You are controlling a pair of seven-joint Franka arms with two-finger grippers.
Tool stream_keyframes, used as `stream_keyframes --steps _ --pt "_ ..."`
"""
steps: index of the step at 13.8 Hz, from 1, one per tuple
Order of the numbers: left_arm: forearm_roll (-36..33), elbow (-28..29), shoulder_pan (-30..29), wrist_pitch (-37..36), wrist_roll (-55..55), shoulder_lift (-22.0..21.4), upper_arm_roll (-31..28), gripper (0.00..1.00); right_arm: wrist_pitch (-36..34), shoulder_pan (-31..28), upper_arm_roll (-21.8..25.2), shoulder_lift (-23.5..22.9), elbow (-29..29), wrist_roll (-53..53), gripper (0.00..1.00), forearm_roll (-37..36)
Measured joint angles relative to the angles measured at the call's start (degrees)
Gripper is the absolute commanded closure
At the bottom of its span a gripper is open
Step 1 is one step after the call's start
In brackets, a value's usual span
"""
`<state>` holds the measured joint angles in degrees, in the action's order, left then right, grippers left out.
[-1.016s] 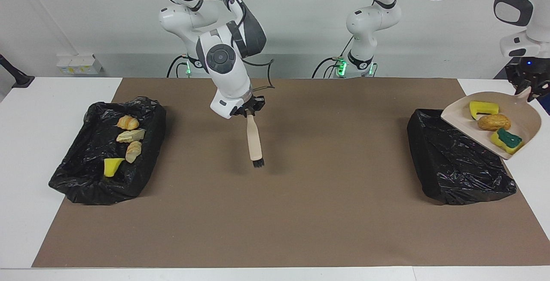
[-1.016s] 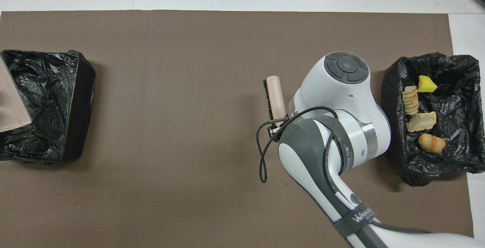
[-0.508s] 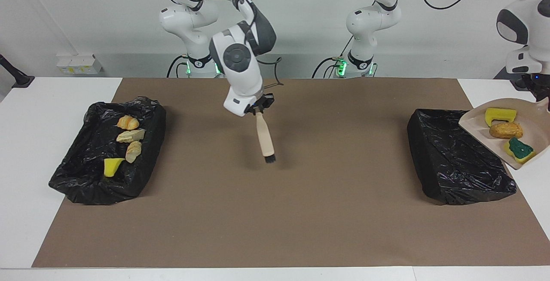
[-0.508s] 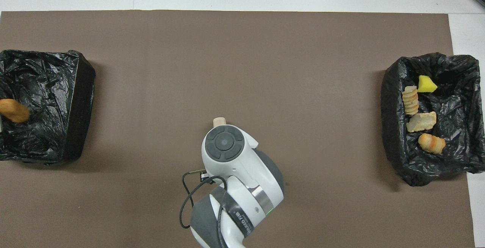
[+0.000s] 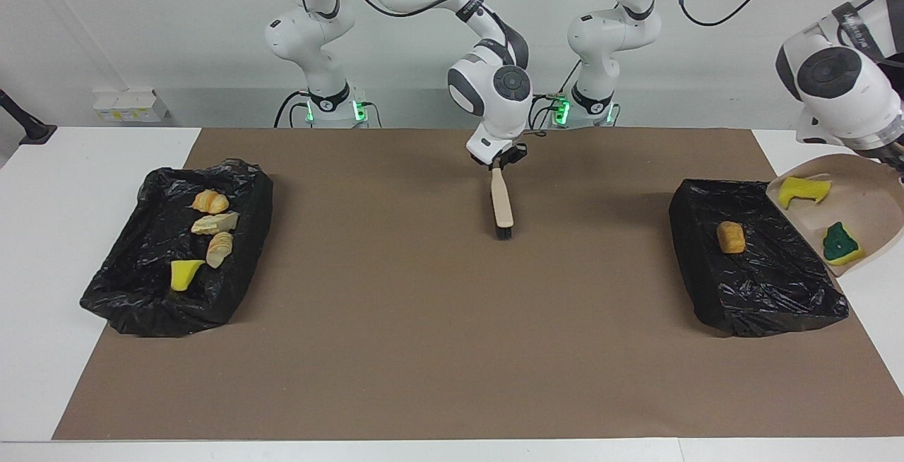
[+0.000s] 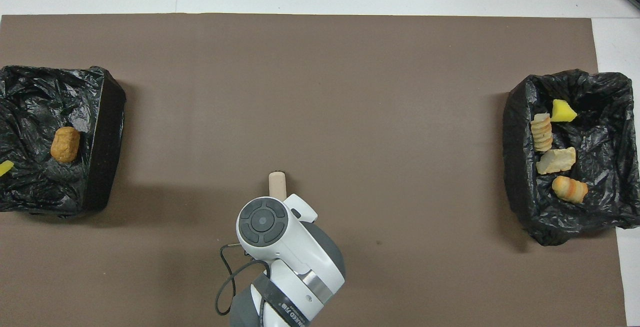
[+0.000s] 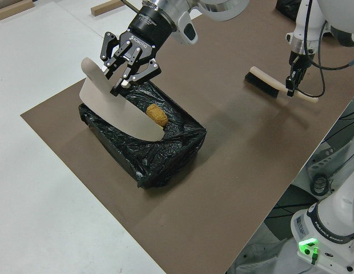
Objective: Sweep and dump trash in bin
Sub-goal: 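Lower the brush onto the table center with the right gripper and release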
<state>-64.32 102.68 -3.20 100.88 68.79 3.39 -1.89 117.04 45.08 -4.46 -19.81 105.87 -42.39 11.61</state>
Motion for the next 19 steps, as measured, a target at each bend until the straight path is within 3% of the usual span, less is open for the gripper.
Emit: stream_keyframes --steps 8,15,19 --pt "-11.2 -0.1 5.3 -9.4 -3.2 -0.7 0.4 1.00 -5.5 -4.4 1.0 1.9 -5.8 1.0 0.00 -0.8" --pt "-12.9 -0.3 8.1 -10.7 -3.3 -1.1 0.7 1.00 -11.7 -15.4 1.2 8.2 -7.0 16.3 0.00 -1.2" --pt "-12.9 -1.2 8.1 -10.5 -3.3 -1.1 0.9 1.00 -16.0 -22.6 1.3 8.8 -11.5 26.1 0.00 -2.8"
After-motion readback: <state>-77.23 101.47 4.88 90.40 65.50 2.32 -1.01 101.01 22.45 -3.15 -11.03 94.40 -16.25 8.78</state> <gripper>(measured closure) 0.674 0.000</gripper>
